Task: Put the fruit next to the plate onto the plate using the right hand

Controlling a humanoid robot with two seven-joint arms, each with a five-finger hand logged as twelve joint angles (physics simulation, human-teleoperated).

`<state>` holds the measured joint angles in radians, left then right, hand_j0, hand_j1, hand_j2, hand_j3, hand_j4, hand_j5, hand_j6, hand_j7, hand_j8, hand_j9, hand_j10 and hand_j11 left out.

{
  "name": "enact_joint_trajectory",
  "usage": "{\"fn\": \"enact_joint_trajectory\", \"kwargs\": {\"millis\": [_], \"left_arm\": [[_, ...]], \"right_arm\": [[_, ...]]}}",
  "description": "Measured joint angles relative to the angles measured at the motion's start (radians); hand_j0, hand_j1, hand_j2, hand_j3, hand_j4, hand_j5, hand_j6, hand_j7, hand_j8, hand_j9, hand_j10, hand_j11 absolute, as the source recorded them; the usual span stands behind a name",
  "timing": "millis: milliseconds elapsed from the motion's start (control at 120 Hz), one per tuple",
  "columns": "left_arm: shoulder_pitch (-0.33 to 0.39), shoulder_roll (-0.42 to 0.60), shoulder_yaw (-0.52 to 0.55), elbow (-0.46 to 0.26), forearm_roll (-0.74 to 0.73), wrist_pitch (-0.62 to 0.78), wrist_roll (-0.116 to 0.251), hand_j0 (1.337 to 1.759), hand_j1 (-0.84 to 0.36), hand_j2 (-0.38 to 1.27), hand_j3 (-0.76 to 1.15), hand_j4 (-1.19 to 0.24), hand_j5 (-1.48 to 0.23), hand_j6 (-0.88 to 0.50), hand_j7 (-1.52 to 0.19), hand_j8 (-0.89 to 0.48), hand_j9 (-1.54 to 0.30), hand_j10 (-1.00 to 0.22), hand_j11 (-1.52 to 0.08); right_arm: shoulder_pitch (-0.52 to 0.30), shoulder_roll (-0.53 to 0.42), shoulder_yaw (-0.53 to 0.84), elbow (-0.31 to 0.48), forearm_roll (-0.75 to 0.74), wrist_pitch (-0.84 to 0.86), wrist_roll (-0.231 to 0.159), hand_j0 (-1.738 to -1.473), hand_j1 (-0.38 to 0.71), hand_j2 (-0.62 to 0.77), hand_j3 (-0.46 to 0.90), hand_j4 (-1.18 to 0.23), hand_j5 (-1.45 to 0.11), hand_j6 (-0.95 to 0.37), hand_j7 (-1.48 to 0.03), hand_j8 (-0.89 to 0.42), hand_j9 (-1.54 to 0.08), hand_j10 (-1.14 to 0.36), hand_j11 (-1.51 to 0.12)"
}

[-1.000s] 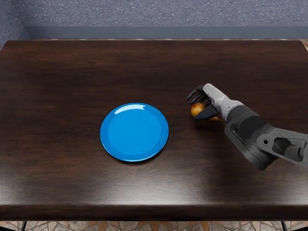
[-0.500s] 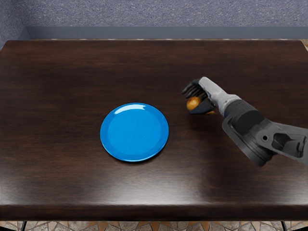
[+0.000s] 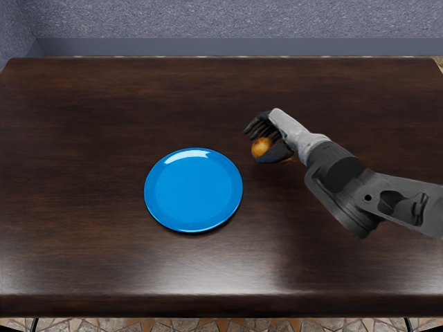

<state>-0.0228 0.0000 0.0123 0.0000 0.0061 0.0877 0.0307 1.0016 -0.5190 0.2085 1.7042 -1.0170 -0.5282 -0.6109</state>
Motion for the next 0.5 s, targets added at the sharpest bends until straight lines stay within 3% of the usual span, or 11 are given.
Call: {"fn": "enact_joint_trajectory", "kwargs": {"millis": [500], "left_arm": [[0.0, 0.0, 0.0, 0.0, 0.0, 0.0, 0.0, 1.658, 0.35, 0.0, 0.0, 0.0, 0.0, 0.0, 0.0, 0.0, 0.0, 0.0, 0.0]], "right_arm": [[0.027, 0.068, 0.0, 0.0, 0.0, -0.001, 0.0, -1.658, 0.27, 0.05, 0.0, -0.56, -0.73, -0.56, -0.73, -0.49, -0.74, -0.53, -0.73]]}}
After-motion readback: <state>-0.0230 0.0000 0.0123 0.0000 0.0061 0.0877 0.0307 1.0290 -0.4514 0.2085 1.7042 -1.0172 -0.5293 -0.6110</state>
